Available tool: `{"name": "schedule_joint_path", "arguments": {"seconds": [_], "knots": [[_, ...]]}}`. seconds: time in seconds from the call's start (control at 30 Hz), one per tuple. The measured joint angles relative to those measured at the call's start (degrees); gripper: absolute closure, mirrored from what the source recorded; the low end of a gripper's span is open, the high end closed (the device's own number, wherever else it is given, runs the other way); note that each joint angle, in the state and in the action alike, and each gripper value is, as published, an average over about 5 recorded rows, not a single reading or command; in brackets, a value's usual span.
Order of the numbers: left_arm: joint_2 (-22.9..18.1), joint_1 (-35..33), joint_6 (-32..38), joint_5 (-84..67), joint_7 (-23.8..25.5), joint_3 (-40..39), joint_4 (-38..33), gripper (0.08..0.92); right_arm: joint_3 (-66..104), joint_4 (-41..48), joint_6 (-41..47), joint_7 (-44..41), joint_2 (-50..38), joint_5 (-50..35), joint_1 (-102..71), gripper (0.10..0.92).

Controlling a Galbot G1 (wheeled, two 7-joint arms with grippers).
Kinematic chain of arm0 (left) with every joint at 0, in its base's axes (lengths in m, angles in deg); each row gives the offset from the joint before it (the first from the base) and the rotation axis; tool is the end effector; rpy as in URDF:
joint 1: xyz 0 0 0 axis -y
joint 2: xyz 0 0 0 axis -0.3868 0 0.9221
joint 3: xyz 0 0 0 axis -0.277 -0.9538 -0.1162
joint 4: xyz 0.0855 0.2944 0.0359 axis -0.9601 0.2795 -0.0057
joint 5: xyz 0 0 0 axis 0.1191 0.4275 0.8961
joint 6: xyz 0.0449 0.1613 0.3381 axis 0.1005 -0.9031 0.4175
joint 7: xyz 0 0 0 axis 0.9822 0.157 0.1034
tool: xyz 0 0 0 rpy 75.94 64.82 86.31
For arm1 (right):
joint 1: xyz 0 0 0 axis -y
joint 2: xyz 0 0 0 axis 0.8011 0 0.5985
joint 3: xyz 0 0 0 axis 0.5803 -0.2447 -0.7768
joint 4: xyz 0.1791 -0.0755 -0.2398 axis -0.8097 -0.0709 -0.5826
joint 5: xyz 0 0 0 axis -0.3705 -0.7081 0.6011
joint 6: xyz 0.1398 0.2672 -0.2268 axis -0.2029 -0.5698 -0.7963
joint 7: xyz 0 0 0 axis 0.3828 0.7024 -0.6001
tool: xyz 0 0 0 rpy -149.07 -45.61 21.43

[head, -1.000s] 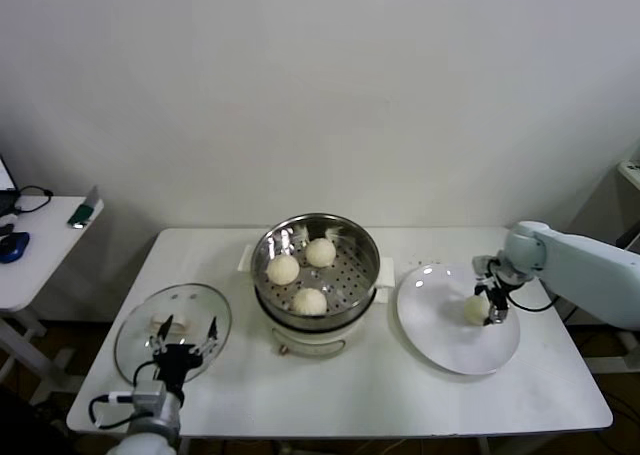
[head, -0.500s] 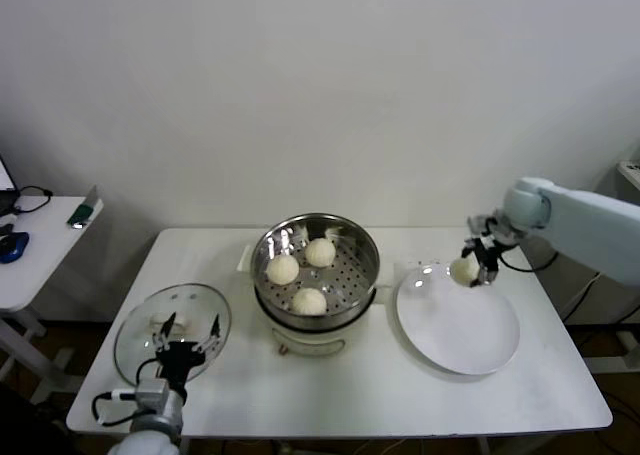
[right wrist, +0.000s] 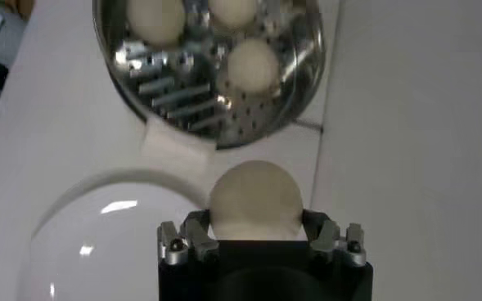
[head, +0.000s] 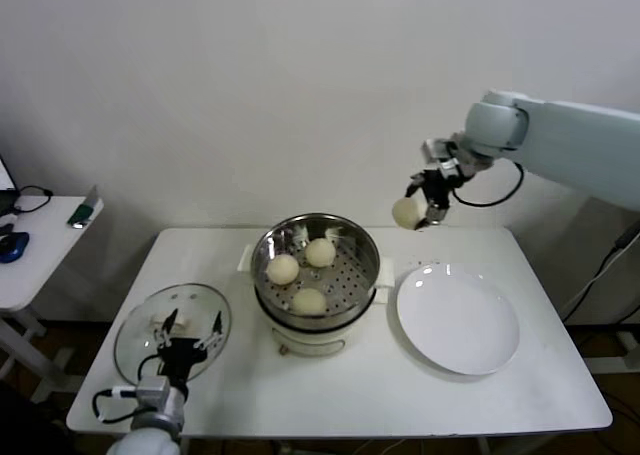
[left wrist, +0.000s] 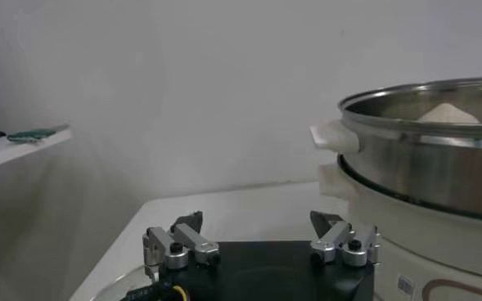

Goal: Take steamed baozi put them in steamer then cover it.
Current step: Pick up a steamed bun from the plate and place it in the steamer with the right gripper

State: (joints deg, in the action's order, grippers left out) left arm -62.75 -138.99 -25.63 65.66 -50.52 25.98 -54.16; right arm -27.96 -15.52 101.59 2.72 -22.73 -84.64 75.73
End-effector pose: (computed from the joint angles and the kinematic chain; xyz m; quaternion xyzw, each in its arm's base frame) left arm 0.2416 0.0565 -0.3034 0.0183 -0.9903 -0.0616 0.1232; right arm 0.5458 0.0026 0.0161 0.5233 -0.5667 0.5649 0.2932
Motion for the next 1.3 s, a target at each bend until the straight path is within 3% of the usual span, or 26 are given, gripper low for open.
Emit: {"name": "schedule_joint_path", "arguments": {"seconds": [0.47,1.3], "knots": [[0.38,-0.89,0.96,-0.56,0.11,0.62,-1.20,0.177,-1.02,-4.10,4.55,4.88,9.00,-5.91,-1.20,0.300],[0.56,-0.70,2.05,-0.92,0.06,1.05,-0.62,0.177,-1.74,-0.49,7.51,9.73,13.36,-0.24,-12.18,0.303]]}}
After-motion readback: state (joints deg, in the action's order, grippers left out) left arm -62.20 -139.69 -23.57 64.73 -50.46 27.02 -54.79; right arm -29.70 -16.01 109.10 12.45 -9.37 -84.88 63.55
